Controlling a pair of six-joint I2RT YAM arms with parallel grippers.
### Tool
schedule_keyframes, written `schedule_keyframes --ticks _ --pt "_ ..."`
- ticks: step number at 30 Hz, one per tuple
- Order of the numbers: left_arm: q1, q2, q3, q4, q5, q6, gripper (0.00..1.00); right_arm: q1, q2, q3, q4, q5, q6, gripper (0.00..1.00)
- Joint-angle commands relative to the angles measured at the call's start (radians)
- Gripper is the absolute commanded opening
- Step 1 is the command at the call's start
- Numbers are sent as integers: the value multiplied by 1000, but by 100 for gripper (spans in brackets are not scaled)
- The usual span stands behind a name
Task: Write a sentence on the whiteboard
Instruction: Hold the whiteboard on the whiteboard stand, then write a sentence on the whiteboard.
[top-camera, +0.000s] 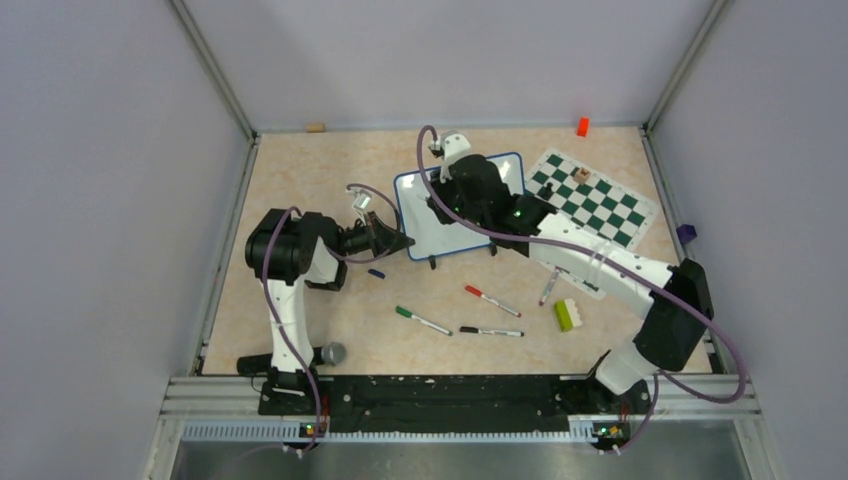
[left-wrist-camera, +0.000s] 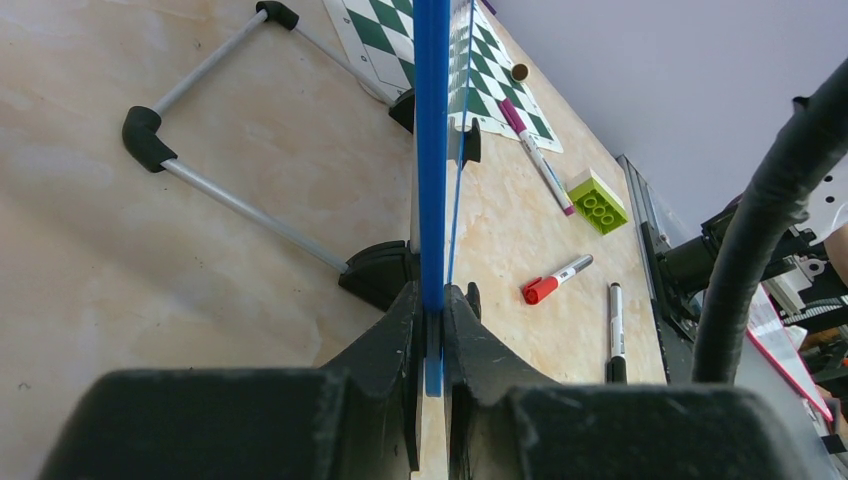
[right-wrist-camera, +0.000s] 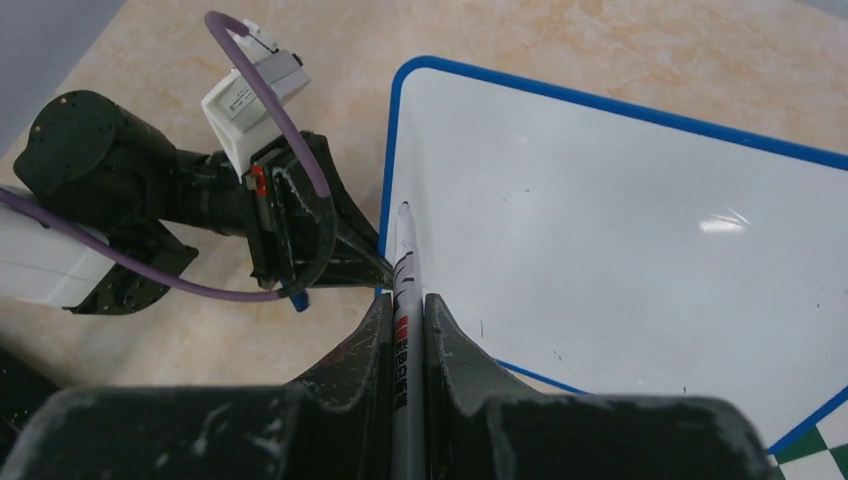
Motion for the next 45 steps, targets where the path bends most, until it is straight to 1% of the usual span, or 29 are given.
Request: schedule_keyframes --ticks 1,5,13,24,34,45 --pt "-15 -26 -9 51 53 1 8 15 64 102 -4 61 -33 0" --pt "-15 -28 -9 51 53 1 8 21 116 156 -17 88 -46 0" --pt "-15 -27 -8 51 52 -3 8 24 196 236 -15 86 -65 0" --pt "-15 -30 -13 51 51 1 8 27 282 314 -18 90 -84 0" --pt "-17 -31 -15 51 52 1 8 28 338 364 -19 92 -96 0" --pt "-18 -35 -15 51 52 3 8 27 349 376 -13 105 -108 0"
